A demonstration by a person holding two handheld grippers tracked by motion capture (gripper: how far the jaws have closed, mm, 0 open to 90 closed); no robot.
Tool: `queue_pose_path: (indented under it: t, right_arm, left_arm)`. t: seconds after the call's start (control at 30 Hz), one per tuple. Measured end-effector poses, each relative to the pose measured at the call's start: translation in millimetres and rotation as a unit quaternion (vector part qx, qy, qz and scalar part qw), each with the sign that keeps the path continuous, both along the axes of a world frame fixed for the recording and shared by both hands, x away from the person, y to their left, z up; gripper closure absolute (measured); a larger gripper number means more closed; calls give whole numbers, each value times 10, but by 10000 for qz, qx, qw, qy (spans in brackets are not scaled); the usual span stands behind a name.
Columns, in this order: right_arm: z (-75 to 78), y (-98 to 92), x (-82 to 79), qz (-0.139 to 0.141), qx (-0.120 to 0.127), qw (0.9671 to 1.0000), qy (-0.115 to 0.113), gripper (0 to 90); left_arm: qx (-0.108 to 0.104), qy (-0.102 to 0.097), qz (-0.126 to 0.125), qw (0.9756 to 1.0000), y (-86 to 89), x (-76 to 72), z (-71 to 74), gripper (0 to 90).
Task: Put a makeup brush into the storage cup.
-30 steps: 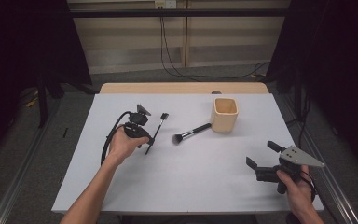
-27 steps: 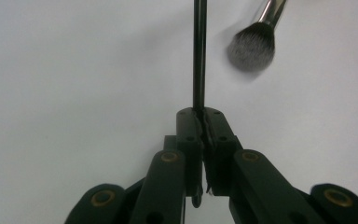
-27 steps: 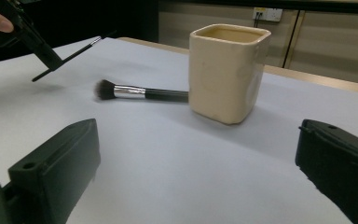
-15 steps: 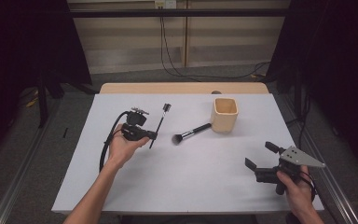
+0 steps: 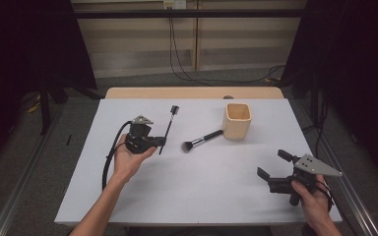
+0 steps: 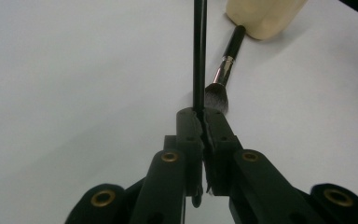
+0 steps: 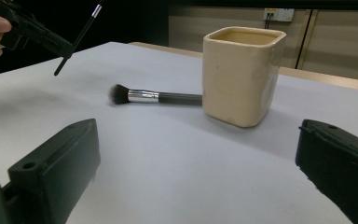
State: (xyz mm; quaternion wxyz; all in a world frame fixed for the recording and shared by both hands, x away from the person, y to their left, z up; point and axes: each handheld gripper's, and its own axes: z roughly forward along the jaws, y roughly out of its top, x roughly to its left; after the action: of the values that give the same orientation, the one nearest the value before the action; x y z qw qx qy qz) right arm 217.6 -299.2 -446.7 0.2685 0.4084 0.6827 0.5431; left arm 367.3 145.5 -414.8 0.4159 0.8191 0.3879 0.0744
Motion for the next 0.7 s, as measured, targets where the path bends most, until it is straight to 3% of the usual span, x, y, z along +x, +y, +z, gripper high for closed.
queue_pose_path:
  t: [0.2, 0.33, 0.47, 0.7]
  right_arm:
    - [15, 32, 0, 16, 72, 9999, -77, 0]
    - [47, 77, -2, 80, -45, 9995, -290, 0]
    - [63, 96, 15, 115, 70, 9995, -284, 0]
    - [129, 156, 43, 194, 236, 9991, -293, 0]
  left_arm:
    - [-256, -255, 130, 9993, 57, -55, 12, 864]
    - [-457, -463, 81, 9978, 94, -116, 52, 864]
    - [-540, -689, -9, 9962, 117, -173, 73, 864]
    - [-764, -777, -213, 9938, 121, -251, 99, 864]
